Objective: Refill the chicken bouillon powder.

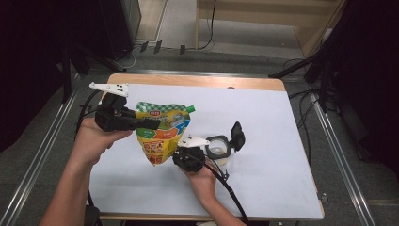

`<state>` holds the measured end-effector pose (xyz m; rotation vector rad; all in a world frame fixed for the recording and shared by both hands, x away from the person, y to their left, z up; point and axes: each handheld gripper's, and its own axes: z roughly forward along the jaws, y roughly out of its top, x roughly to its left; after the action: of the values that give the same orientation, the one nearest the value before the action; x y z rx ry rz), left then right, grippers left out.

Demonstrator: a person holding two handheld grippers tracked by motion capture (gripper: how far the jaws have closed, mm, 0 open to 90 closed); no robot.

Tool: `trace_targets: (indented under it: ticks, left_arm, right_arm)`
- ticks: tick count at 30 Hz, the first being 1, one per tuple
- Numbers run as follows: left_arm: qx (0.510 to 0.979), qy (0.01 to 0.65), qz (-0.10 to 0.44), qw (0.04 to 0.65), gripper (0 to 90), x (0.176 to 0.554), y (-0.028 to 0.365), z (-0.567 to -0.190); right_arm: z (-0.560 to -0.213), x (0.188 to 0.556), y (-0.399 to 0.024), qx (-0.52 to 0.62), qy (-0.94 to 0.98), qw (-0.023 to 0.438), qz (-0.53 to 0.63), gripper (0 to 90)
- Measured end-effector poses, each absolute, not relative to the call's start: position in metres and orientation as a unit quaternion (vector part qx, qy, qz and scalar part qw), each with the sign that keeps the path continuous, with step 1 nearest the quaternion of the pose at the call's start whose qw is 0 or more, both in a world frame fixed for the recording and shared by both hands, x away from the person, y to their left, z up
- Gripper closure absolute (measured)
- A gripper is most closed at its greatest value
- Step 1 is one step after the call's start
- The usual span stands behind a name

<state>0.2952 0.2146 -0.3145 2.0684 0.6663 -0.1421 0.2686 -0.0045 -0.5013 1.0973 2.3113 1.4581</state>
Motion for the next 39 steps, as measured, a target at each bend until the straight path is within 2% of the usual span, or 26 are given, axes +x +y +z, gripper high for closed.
trace_targets:
  ticks: [12, 24, 33, 39]
  left_arm:
    - [0.841, 0.289, -0.051, 0.455, 90.0, 0.299, 0.211, -0.319]
    - [0.850, 0.292, -0.038, 0.436, 87.3, 0.297, 0.190, -0.327]
    - [0.846, 0.297, -0.045, 0.441, 84.0, 0.299, 0.187, -0.331]
    - [0.843, 0.298, -0.051, 0.445, 80.5, 0.299, 0.182, -0.333]
  right_arm:
    - [-0.496, 0.258, -0.003, 0.316, 0.802, 0.110, 0.494, 62.4]
    - [-0.496, 0.242, -0.008, 0.279, 0.824, 0.122, 0.477, 61.4]
    - [-0.492, 0.235, -0.006, 0.264, 0.826, 0.113, 0.485, 60.2]
    - [-0.483, 0.226, -0.009, 0.249, 0.832, 0.123, 0.481, 58.4]
